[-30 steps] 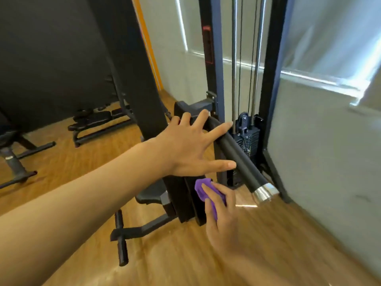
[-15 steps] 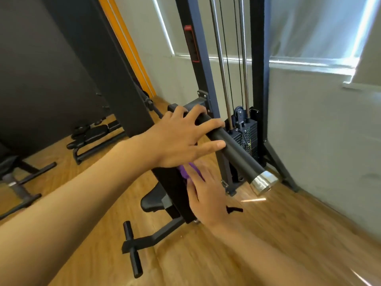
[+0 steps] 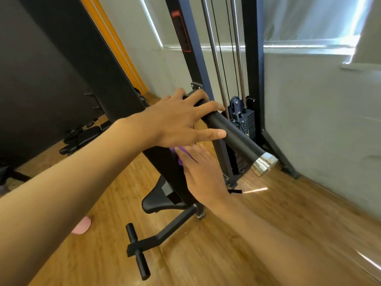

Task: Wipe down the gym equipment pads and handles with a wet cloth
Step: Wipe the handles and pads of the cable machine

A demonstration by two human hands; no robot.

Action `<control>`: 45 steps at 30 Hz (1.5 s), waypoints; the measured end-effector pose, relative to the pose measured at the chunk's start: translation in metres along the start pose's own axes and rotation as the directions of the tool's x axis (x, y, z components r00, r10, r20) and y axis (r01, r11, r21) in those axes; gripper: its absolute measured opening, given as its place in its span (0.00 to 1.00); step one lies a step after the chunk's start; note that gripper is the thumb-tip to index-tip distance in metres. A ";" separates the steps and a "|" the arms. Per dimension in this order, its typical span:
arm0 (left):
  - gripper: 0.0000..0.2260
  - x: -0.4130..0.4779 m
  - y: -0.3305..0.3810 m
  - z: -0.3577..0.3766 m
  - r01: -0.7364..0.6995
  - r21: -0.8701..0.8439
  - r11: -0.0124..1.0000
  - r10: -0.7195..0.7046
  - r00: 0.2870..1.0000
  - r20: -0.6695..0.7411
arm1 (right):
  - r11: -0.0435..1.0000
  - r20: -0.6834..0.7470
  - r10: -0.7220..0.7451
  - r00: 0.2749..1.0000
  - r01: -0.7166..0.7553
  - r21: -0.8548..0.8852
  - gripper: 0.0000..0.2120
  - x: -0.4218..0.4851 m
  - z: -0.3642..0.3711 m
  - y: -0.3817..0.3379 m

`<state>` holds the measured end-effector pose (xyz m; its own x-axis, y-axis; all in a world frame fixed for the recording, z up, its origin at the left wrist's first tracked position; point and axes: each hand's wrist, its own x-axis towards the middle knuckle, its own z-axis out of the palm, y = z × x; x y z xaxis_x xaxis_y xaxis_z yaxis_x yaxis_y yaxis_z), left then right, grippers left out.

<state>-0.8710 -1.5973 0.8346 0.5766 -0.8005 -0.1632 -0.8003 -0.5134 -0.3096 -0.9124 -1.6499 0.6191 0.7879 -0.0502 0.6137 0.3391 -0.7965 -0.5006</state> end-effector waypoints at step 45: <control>0.34 -0.028 0.041 0.009 -0.029 0.023 0.999 0.032 0.991 -0.133 | 0.993 -0.039 -0.067 0.997 0.071 0.094 0.27 -0.073 -0.031 -0.004</control>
<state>-0.9185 -1.5928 0.8184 0.5239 -0.8505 -0.0468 -0.8127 -0.4826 -0.3266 -0.9870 -1.6613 0.5952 0.7428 -0.0199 0.6692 0.4406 -0.7382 -0.5109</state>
